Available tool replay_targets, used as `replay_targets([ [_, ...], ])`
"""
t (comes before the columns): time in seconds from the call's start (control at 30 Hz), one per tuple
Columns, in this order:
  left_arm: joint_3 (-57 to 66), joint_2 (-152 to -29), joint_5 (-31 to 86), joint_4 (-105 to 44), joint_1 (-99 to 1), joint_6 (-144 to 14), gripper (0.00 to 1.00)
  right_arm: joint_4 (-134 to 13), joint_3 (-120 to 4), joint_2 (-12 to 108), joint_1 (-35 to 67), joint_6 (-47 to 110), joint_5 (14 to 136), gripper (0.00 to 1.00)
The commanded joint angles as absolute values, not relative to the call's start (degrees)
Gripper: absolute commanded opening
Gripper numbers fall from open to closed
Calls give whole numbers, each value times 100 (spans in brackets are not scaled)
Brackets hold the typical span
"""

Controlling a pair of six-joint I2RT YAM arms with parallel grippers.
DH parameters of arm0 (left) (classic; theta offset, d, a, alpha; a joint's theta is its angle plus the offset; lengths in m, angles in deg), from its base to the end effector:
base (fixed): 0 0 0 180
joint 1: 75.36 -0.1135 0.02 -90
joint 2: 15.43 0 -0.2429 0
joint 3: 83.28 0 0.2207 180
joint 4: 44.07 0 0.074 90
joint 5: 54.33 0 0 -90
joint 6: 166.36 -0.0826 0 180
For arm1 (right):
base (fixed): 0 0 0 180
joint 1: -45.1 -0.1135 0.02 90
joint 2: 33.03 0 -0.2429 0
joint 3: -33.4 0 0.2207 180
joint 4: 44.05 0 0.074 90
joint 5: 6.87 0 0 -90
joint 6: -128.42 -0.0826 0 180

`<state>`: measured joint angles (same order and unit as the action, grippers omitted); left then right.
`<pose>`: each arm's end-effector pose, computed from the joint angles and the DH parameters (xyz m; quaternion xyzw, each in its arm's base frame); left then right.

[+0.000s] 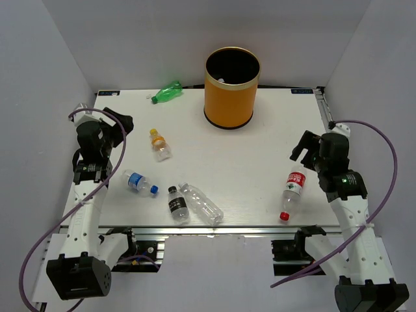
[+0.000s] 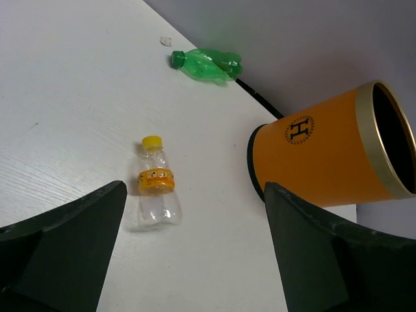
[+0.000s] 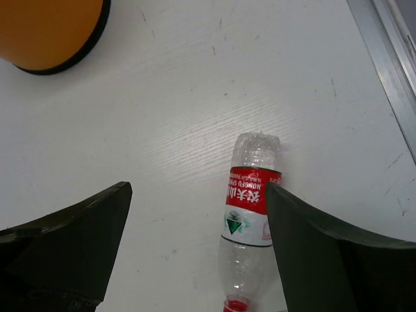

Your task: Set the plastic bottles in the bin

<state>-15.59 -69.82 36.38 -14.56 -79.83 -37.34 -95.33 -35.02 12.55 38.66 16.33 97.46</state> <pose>0.2429 0.0200 0.3180 -0.2997 0.7414 -0.1735 0.5747 0.1899 0.0009 0.2993 0.1793 0.8358 0.0213 0.5185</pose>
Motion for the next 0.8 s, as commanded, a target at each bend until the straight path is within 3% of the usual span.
replay_targets([
  [0.0, -1372, -7133, 3593, -1318, -7975, -3672, 98, -9884, -3538, 1224, 3886, 1627, 9473, 89],
  [0.4, -1662, -7309, 3470, -1336, -7967, -3663, 98, -10834, -2106, 1047, 3886, 784, 9516, 89],
  [0.7, -1890, -7397, 3487, -1336, -7975, -3655, 98, -9124, -938, 1757, 3877, 441, 9033, 89],
  [0.73, -1899, -7397, 3487, -1336, -7975, -3655, 98, -8894, -840, 1881, 3885, 440, 9086, 85],
  [0.77, -1943, -7379, 3487, -1327, -7967, -3637, 98, -8648, -735, 1996, 3886, 492, 9139, 75],
])
